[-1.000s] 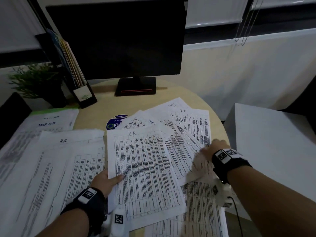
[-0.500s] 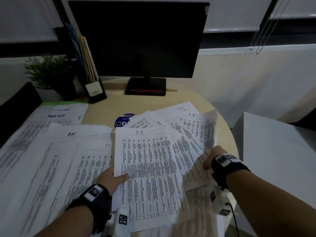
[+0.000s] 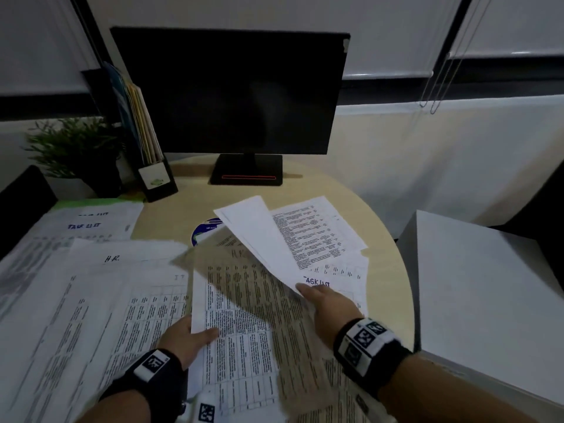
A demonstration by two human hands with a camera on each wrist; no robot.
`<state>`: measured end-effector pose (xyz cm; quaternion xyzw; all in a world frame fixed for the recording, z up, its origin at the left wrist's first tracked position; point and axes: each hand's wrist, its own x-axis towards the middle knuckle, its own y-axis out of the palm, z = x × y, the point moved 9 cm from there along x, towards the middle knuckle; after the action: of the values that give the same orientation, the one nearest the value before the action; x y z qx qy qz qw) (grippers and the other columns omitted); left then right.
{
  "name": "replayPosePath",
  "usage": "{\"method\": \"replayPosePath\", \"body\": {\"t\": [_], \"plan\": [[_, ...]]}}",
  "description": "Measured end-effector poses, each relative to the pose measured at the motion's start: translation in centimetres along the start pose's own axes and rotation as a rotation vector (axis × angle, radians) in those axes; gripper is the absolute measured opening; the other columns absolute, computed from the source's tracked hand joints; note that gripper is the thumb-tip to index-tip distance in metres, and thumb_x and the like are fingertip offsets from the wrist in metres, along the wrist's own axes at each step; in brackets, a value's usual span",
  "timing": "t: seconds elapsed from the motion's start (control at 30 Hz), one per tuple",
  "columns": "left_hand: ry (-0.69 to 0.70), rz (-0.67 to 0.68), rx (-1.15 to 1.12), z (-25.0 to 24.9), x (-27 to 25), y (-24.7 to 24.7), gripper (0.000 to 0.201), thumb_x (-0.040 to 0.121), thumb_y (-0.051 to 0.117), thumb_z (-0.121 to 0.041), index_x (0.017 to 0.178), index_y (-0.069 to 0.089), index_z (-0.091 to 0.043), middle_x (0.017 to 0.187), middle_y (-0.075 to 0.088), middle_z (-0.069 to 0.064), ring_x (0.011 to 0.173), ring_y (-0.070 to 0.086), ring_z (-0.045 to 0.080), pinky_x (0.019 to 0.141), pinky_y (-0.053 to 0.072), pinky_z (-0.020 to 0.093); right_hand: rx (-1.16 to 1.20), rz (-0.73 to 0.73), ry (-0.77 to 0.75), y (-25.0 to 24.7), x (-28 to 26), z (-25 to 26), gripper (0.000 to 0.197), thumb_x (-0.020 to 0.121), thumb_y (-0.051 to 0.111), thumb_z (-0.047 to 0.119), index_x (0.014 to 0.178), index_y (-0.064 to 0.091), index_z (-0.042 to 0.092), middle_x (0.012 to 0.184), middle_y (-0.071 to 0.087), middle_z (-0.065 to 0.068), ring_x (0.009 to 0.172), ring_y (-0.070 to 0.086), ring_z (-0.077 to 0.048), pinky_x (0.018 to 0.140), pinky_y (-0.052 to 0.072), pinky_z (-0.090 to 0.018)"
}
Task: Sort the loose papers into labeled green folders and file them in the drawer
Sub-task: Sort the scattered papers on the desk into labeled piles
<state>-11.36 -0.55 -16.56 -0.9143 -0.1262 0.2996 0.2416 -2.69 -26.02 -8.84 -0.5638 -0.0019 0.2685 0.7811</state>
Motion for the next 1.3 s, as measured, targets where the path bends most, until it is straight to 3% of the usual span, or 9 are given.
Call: {"method": "replayPosePath", "body": {"t": [0.23, 0.37, 0.47, 0.63, 0.73, 0.9, 1.0, 1.13, 1.3], "plan": [[0.029, -0.028, 0.013, -0.5, 0.0, 0.0, 0.040, 0.086, 0.069, -0.026, 0.122, 0.061, -0.010, 0.115, 0.066, 0.009, 0.088, 0.056, 0.017, 0.065, 0.039, 0.022, 0.368, -0.106, 0.239, -1.2, 1.2, -1.4, 0.042, 0.094, 0.037, 0.005, 0.135, 0.038, 0.016, 0.112, 0.062, -0.011, 0.090, 0.058, -0.025, 0.070, 0.044, -0.028], [0.020, -0.024, -0.039, 0.0, 0.2, 0.0, 0.038, 0.085, 0.071, -0.023, 0.119, 0.063, -0.009, 0.105, 0.067, 0.008, 0.088, 0.060, 0.019, 0.076, 0.044, 0.026, 0.453, -0.046, 0.370, -1.5, 1.4, -5.2, 0.033, 0.097, 0.045, 0.023, 0.129, 0.047, 0.014, 0.123, 0.058, -0.007, 0.104, 0.058, -0.026, 0.081, 0.046, -0.029], [0.010, -0.016, -0.062, 0.3, 0.2, 0.0, 0.036, 0.085, 0.071, -0.025, 0.117, 0.063, -0.011, 0.099, 0.066, 0.003, 0.088, 0.062, 0.020, 0.077, 0.046, 0.027, 0.044, 0.090, 0.414, -0.5, 1.2, -9.3, 0.023, 0.093, 0.039, 0.032, 0.101, 0.060, 0.027, 0.112, 0.055, 0.002, 0.114, 0.047, -0.023, 0.099, 0.038, -0.045], [0.011, -0.018, -0.061, 0.2, 0.3, -0.1, 0.034, 0.085, 0.070, -0.026, 0.116, 0.062, -0.014, 0.100, 0.066, 0.004, 0.089, 0.062, 0.021, 0.080, 0.047, 0.029, -0.009, 0.164, 0.520, 1.7, -2.3, -13.3, 0.070, 0.071, 0.062, 0.066, 0.130, 0.024, 0.063, 0.140, 0.024, 0.003, 0.131, 0.023, -0.034, 0.101, 0.033, -0.056], [0.010, -0.025, -0.048, 0.3, 0.2, -0.1, 0.035, 0.085, 0.070, -0.026, 0.117, 0.063, -0.014, 0.106, 0.068, 0.006, 0.090, 0.062, 0.022, 0.083, 0.047, 0.029, 0.055, 0.093, 0.590, 0.9, -3.4, -14.9, 0.081, 0.068, 0.072, 0.059, 0.136, 0.028, 0.050, 0.143, 0.023, -0.002, 0.130, 0.030, -0.035, 0.103, 0.035, -0.049], [0.016, -0.033, -0.025, 0.0, 0.0, -0.1, 0.037, 0.085, 0.070, -0.026, 0.119, 0.062, -0.014, 0.105, 0.066, 0.006, 0.088, 0.060, 0.020, 0.077, 0.045, 0.027, 0.126, -0.022, 0.703, -1.8, -4.2, -18.1, 0.032, 0.084, 0.066, 0.029, 0.108, 0.054, 0.011, 0.114, 0.052, -0.014, 0.103, 0.057, -0.034, 0.089, 0.051, -0.037], [0.022, -0.037, -0.030, -0.2, -0.3, -0.1, 0.037, 0.086, 0.069, -0.024, 0.120, 0.062, -0.011, 0.105, 0.066, 0.007, 0.085, 0.059, 0.019, 0.069, 0.043, 0.025, 0.200, 0.011, 0.798, -1.7, -5.5, -20.5, 0.018, 0.086, 0.066, 0.024, 0.092, 0.061, 0.007, 0.102, 0.063, -0.015, 0.097, 0.062, -0.030, 0.075, 0.048, -0.029], [0.018, -0.040, -0.034, -0.4, -0.6, 0.1, 0.039, 0.087, 0.068, -0.023, 0.123, 0.060, -0.009, 0.117, 0.065, 0.012, 0.090, 0.058, 0.021, 0.079, 0.043, 0.027, 0.328, 0.016, 0.841, -0.7, -6.0, -22.0, 0.043, 0.074, 0.076, 0.040, 0.095, 0.067, 0.003, 0.087, 0.069, -0.010, 0.074, 0.065, -0.024, 0.060, 0.046, -0.024], [0.027, -0.045, -0.081, -2.9, -0.6, 1.3, 0.042, 0.090, 0.064, -0.012, 0.130, 0.052, -0.005, 0.125, 0.060, 0.015, 0.098, 0.055, 0.024, 0.085, 0.040, 0.027, 0.349, -0.092, 0.807, -1.8, -5.9, -22.4, 0.020, 0.081, 0.069, 0.026, 0.087, 0.066, 0.007, 0.070, 0.062, -0.005, 0.062, 0.060, -0.019, 0.047, 0.038, -0.018]]}}
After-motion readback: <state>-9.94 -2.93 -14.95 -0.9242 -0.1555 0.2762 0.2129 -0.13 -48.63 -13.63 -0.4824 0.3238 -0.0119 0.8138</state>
